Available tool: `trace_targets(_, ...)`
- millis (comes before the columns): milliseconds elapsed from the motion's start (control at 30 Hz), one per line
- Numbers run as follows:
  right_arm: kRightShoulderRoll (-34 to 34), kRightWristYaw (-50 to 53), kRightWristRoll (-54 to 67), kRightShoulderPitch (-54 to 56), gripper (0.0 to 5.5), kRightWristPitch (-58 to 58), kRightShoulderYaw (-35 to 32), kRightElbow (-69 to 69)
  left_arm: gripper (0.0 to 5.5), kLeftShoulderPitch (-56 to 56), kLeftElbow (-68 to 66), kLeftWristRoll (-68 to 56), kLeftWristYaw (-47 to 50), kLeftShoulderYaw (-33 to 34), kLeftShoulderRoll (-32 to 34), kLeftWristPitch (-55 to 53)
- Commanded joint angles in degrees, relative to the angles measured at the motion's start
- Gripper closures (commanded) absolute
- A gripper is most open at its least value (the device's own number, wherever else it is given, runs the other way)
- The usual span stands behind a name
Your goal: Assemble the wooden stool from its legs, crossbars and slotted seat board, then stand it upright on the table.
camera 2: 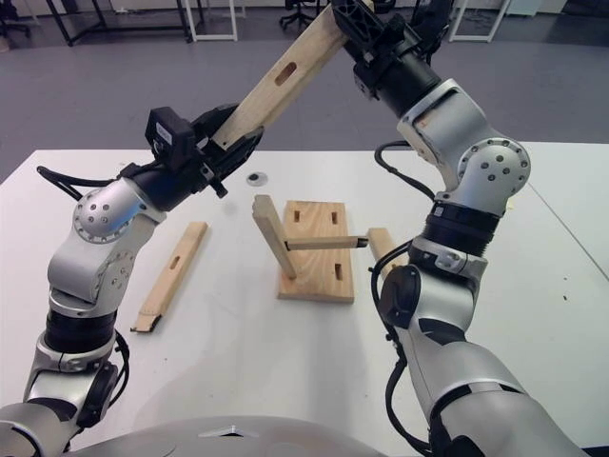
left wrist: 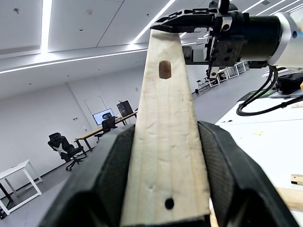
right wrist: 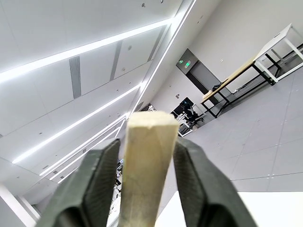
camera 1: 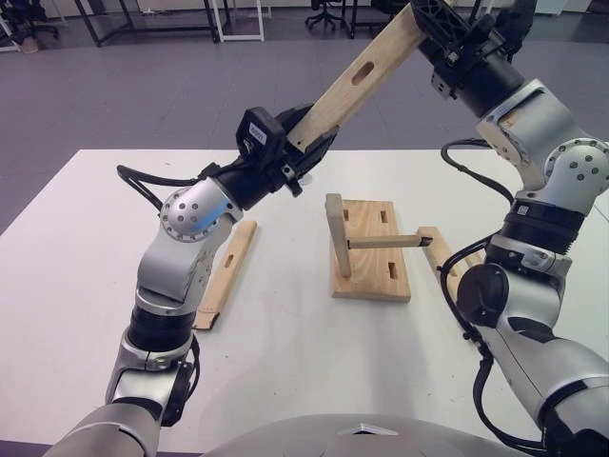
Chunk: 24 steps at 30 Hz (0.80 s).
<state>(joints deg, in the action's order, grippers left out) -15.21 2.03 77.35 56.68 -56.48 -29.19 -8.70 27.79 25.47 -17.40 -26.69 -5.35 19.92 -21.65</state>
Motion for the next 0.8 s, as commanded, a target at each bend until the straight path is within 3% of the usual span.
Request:
trace_targets(33, -0.67, 0.92, 1.64, 1.64, 4.29, -1.03, 1.05, 0.07, 3.44, -0.11, 1.05, 1.01, -0.81, -0.62, 0.32, 1.32)
trace_targets(200, -1.25, 0.59, 1.88, 0.98, 4.43, 0.18, 1.78, 2.03, 3.44, -0.31, 0.14, 2.89, -1.03, -1.04, 0.8, 2.24)
trace_targets(300, -2.34, -0.03, -1.35, -2.56, 4.5, 4.11, 1.04, 6.34, 2.71, -1.13, -0.88, 2.97, -1.04, -1.3, 0.77, 0.95)
trace_targets(467, -5.14, 3.56, -10.97, -18.52, 4.5, 9.85, -1.26, 19.47, 1.94, -2.99, -2.51, 3.99, 1.93, 2.58, 1.53, 1.03)
trace_targets(567, -4.0, 8.84, -16.02, -34.32, 4.5, 11.17, -3.6, 30.77, 1.53, -3.72, 2.41, -0.46, 3.04, 4.83, -0.75, -0.17)
trace_targets(667, -1.18, 11.57, -18.33, -47.84, 4.5, 11.0, -1.3, 41.36, 1.52, -6.41, 8.65, -3.61, 3.54, 4.44, -1.86, -1.57)
trace_targets(800, 2.88, 13.0, -19.82, -53.94, 4.5, 13.77, 1.88, 45.56, 1.52, -7.2, 10.19, -3.66, 3.84, 1.97, -2.56, -3.12)
